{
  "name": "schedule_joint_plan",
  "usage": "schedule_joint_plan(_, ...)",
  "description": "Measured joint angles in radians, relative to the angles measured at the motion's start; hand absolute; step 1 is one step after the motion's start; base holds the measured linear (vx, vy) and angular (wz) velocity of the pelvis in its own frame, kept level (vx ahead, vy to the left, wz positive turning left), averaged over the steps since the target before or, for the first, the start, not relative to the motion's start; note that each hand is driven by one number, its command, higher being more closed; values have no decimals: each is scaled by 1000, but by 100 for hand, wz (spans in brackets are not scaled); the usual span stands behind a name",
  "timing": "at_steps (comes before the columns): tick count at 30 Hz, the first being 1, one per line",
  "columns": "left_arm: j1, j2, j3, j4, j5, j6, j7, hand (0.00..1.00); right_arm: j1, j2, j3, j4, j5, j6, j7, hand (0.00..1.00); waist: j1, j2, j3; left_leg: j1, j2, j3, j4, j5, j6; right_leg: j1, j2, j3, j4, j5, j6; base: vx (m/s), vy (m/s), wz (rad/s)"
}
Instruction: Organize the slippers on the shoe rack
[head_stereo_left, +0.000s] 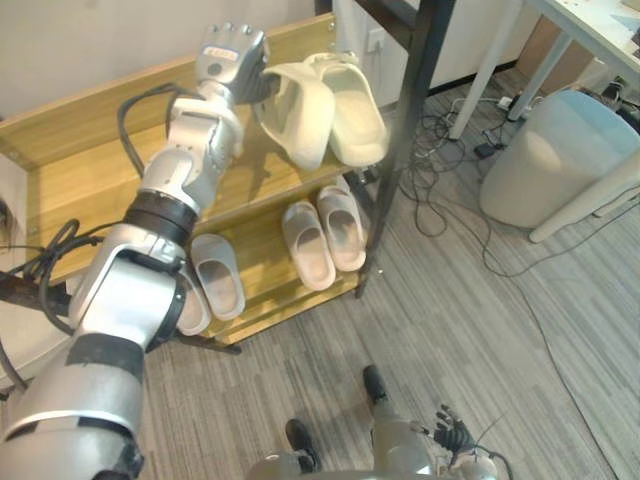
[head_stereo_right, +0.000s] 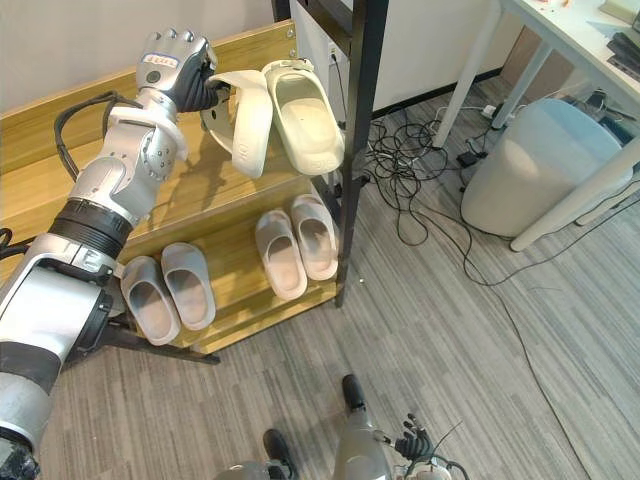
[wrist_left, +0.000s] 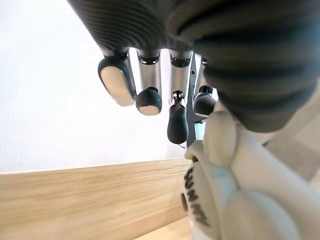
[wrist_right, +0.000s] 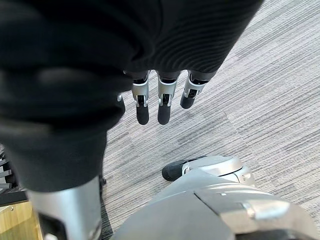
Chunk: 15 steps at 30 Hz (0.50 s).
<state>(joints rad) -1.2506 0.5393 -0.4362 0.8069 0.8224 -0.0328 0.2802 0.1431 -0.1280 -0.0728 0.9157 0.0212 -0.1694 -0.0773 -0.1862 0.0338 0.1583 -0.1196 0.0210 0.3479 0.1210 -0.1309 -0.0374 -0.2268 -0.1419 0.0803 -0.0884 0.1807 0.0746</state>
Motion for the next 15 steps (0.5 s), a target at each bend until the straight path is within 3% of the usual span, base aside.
schedule_joint_plan(15, 0, 40, -1, -11, 9, 21, 2, 100, -9, -3, 8, -4, 0, 2, -2, 0, -11, 14, 10, -54, 18, -29, 116, -60, 13, 9, 0, -18, 0, 3, 4, 25, 45, 3)
